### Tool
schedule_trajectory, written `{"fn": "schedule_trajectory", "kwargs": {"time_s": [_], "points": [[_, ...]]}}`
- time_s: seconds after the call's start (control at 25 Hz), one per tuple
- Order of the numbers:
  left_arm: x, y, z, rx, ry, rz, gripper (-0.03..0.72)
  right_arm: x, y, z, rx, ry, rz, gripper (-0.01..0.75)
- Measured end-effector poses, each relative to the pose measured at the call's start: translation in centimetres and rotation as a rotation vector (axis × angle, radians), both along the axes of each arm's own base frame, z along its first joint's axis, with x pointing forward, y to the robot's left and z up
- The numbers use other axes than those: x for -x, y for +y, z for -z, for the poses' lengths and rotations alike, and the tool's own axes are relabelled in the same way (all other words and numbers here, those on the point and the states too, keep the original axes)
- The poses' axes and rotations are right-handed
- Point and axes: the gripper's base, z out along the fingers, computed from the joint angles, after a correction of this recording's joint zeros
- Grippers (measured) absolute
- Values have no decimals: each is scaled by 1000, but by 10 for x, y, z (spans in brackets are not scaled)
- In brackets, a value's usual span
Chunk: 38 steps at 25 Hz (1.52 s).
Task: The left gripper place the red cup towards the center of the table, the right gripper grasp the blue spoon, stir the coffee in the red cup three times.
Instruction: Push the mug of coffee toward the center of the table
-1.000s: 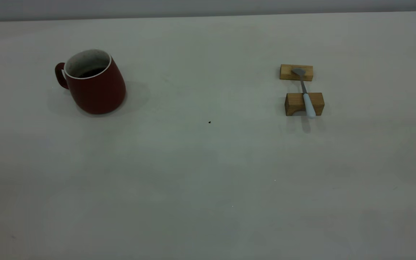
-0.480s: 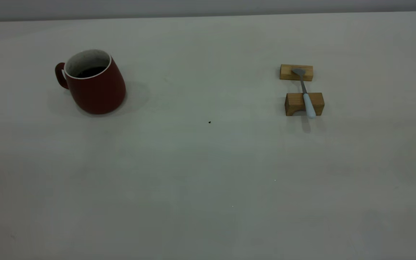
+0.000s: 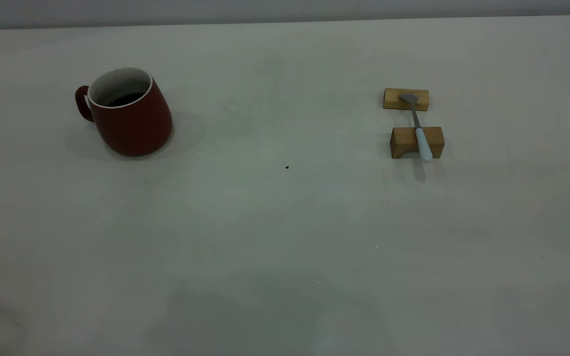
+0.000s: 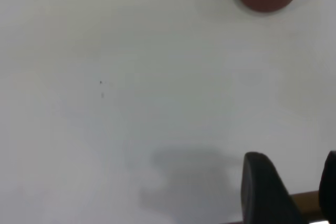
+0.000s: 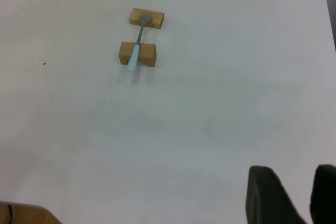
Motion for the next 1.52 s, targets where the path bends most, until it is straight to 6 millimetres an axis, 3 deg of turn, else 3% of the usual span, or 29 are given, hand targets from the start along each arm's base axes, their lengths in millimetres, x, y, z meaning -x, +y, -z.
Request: {"fn": "schedule_trajectory", "kwargs": {"time_s": [0.2, 0.48, 0.8, 1.08, 1.28, 1.52], "points": [[-65, -2, 17, -97, 127, 163, 392, 0, 0, 0, 0, 0, 0, 241], [-168, -6, 60, -187, 316, 374, 660, 0, 0, 0, 0, 0, 0, 241], [-250, -8, 112, -284, 462, 666, 668, 0, 0, 0, 0, 0, 0, 241], [-287, -9, 157, -346, 518, 922, 662, 0, 0, 0, 0, 0, 0, 241], [-303, -14, 182, -381, 523, 1038, 659, 0, 0, 0, 0, 0, 0, 241], [-315, -33, 213, -432, 486, 1150, 646, 0, 0, 0, 0, 0, 0, 241]]}}
